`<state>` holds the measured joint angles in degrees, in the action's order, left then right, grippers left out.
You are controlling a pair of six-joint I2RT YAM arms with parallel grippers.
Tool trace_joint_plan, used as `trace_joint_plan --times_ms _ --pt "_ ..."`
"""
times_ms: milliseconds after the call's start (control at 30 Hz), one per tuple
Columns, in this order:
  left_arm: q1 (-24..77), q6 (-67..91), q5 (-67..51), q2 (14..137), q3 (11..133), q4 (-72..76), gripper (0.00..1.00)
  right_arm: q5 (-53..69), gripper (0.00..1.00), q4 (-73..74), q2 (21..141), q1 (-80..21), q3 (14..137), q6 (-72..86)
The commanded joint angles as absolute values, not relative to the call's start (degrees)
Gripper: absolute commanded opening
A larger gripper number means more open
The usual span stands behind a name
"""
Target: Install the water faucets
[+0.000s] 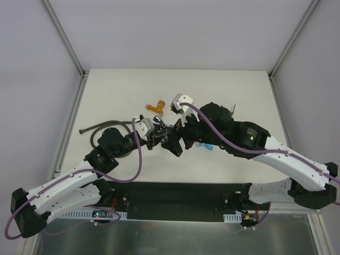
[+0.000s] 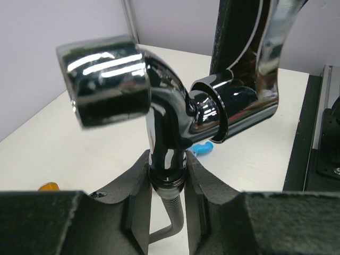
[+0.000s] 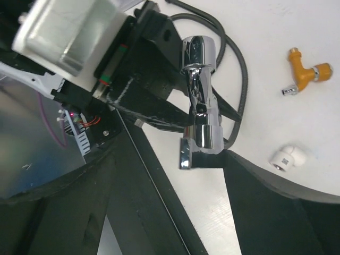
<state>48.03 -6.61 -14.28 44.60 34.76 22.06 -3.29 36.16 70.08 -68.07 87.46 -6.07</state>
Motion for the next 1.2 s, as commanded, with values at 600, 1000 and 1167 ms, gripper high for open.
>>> trace_joint_plan --times_ms 600,1000,1167 --pt "48.3 -4.8 -14.5 42.8 37.4 27.1 0.00 -9.9 0.69 30.8 67.0 -68.0 84.2 -3.9" --pt "48.3 -5.2 -17.8 43.9 38.3 26.0 0.00 -9.0 0.65 27.4 66.0 -68.0 82.8 -6.3" --pt "48.3 -6.5 -19.0 44.2 39.5 23.7 0.00 -4.2 0.68 27.0 63.2 -67.9 82.2 -9.0"
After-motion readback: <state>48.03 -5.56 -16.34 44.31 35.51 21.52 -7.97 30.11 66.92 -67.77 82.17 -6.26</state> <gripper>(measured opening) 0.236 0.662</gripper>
